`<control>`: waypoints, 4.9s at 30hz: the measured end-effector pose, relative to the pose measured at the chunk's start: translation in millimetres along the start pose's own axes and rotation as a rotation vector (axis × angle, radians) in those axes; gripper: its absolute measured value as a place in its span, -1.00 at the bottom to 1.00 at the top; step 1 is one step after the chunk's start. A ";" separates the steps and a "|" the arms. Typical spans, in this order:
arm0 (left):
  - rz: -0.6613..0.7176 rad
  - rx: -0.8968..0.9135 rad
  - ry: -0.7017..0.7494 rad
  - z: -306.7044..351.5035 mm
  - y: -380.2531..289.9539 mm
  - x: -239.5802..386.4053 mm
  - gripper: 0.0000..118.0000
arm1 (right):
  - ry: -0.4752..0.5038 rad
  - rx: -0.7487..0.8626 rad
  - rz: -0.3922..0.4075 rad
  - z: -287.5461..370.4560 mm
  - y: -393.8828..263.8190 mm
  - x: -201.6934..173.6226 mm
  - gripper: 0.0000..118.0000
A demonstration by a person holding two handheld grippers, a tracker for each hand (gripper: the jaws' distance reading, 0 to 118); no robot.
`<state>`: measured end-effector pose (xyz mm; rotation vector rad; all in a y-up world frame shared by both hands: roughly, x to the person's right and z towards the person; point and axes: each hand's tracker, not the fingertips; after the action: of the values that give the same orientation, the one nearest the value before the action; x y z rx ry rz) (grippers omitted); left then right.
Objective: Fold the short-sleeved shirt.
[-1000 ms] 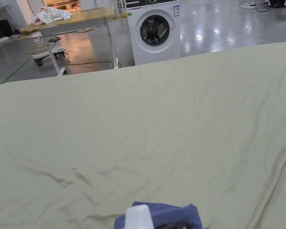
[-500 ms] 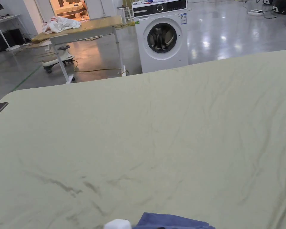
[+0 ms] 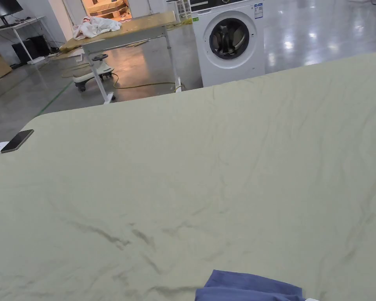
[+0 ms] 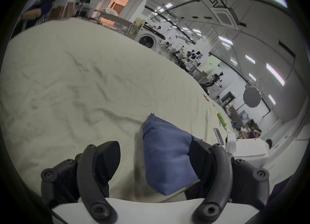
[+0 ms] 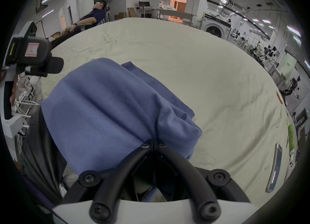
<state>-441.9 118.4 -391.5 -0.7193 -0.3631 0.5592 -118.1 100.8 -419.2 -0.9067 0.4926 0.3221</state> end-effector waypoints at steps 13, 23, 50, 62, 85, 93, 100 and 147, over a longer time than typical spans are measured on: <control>0.260 -0.129 -0.119 -63.6 -23.8 -17.8 -0.16 | 0.057 0.064 -0.115 -3.0 -16.4 13.8 -1.00; 0.247 -0.108 -0.101 -53.3 -16.7 -13.6 -0.37 | 0.132 0.095 -0.241 9.5 -15.8 24.8 -1.00; 0.100 0.231 0.681 158.8 112.1 -195.5 0.46 | 0.128 0.320 -0.247 89.2 5.1 59.2 -1.00; -0.603 0.587 0.484 165.6 89.9 49.0 0.26 | 0.029 0.635 -0.388 138.5 0.3 82.2 -1.00; -0.622 0.748 0.377 147.9 51.5 138.1 -1.00 | -0.201 0.842 -0.344 192.7 -12.7 61.5 -1.00; -0.607 0.786 0.360 149.5 49.5 137.6 -1.00 | -0.208 0.847 -0.314 194.5 -2.1 57.8 -0.97; -0.627 0.765 0.354 145.5 54.7 143.4 -0.21 | -0.182 0.874 -0.304 195.5 -3.4 55.0 0.14; -0.553 0.754 0.302 142.2 64.3 140.7 1.00 | -0.221 0.623 -0.727 227.3 40.7 61.8 1.00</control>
<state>-422.9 315.1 -320.0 0.0447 -0.0404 0.0316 -23.6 312.8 -361.9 -0.3837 0.0224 -0.3816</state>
